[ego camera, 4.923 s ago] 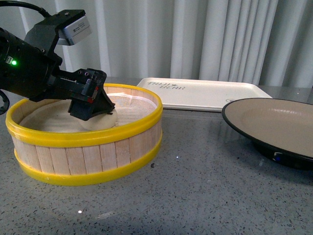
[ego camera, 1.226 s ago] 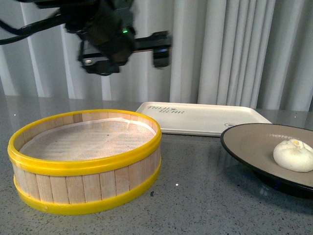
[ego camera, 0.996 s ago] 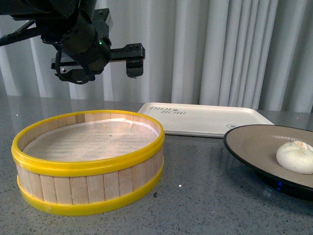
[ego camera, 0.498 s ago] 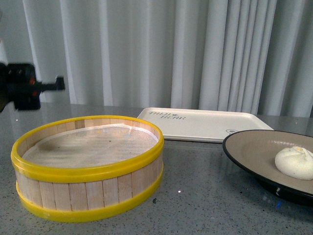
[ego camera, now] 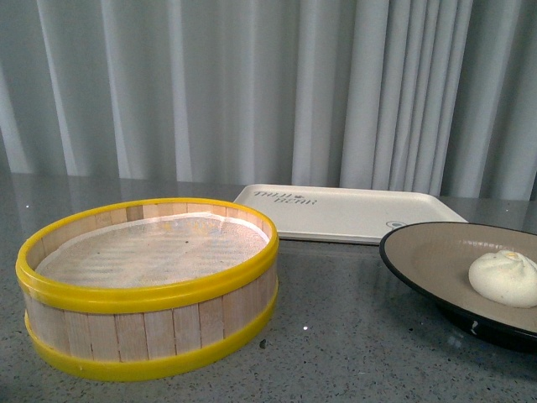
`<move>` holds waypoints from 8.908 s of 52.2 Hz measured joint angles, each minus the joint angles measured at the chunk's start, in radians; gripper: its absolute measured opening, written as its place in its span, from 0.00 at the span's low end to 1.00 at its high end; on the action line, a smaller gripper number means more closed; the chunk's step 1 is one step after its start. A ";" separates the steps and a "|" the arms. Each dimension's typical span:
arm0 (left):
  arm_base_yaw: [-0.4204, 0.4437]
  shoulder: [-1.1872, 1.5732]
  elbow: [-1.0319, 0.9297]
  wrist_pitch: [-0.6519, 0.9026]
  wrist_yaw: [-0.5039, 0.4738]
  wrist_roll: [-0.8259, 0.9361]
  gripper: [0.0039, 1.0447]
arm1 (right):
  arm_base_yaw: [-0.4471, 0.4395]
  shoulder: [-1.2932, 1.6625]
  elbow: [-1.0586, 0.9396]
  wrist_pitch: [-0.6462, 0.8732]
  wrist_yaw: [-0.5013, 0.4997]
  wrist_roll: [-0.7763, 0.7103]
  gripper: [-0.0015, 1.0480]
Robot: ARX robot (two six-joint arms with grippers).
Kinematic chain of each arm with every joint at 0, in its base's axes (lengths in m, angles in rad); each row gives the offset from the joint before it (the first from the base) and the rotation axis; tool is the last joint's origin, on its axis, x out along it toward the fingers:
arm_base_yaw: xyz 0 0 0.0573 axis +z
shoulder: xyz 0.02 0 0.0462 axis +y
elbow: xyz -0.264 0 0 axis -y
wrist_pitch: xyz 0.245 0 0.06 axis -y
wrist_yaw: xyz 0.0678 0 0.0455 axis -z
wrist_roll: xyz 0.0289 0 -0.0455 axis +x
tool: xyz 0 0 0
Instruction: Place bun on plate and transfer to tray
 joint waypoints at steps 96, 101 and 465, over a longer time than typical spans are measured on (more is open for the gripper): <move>0.084 -1.014 -0.264 -0.707 0.076 0.000 0.04 | 0.000 0.000 0.000 0.000 0.000 0.000 0.92; 0.084 -1.122 -0.264 -0.847 0.077 0.001 0.04 | 0.000 0.000 0.000 0.000 0.000 0.000 0.92; 0.084 -1.159 -0.264 -0.858 0.077 0.001 0.94 | 0.010 2.138 1.689 -0.140 -0.417 -1.655 0.27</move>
